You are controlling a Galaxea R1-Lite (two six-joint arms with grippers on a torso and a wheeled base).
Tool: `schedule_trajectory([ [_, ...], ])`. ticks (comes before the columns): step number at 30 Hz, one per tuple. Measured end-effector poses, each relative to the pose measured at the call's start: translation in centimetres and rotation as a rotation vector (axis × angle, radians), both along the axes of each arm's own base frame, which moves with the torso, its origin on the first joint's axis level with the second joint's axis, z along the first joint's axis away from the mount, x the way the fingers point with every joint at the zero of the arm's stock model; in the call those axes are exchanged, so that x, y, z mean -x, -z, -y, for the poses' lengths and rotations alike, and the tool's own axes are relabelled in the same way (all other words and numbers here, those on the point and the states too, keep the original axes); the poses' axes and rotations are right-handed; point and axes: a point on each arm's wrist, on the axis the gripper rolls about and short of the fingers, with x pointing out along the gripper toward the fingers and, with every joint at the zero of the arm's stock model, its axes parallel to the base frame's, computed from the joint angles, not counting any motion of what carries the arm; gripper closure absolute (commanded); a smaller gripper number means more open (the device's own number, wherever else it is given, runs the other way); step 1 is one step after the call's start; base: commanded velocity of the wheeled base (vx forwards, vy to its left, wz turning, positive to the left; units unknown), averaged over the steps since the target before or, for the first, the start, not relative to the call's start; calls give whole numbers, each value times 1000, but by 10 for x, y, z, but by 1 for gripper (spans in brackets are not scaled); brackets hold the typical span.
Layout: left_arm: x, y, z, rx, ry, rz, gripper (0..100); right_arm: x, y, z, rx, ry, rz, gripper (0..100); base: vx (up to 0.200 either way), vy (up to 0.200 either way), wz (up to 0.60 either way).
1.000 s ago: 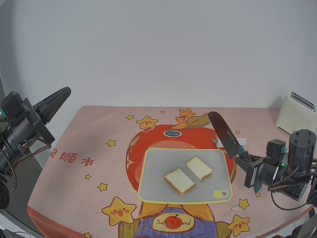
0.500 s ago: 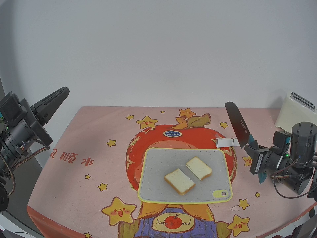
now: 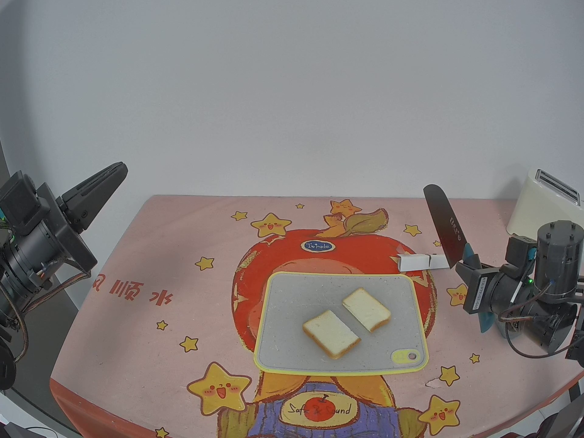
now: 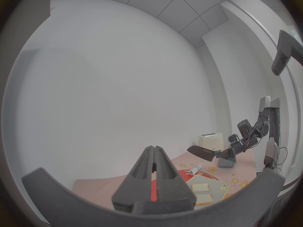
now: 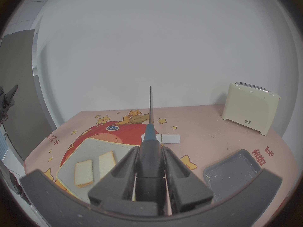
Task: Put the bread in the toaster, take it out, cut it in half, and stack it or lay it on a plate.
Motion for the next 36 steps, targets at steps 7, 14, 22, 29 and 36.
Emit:
schedule_trajectory([
  [7, 0, 0, 0, 0, 0, 1, 100, -2, 7, 0, 7, 4, -29, 100, 0, 0, 0],
  [14, 0, 0, 0, 0, -1, 0, 100, -9, 17, 1, 7, 34, -69, 100, 0, 0, 0],
  [22, 0, 1, 0, 0, -2, -1, 100, -10, 22, 0, 18, 36, -89, 100, 0, 0, 0],
  [29, -1, -1, -1, 1, -17, 6, 100, -10, 25, 0, 26, 36, -99, 100, 0, 0, 0],
  [36, 1, -1, -2, 3, -26, 8, 0, -11, 27, 0, 29, 37, -104, 100, 0, 0, 0],
])
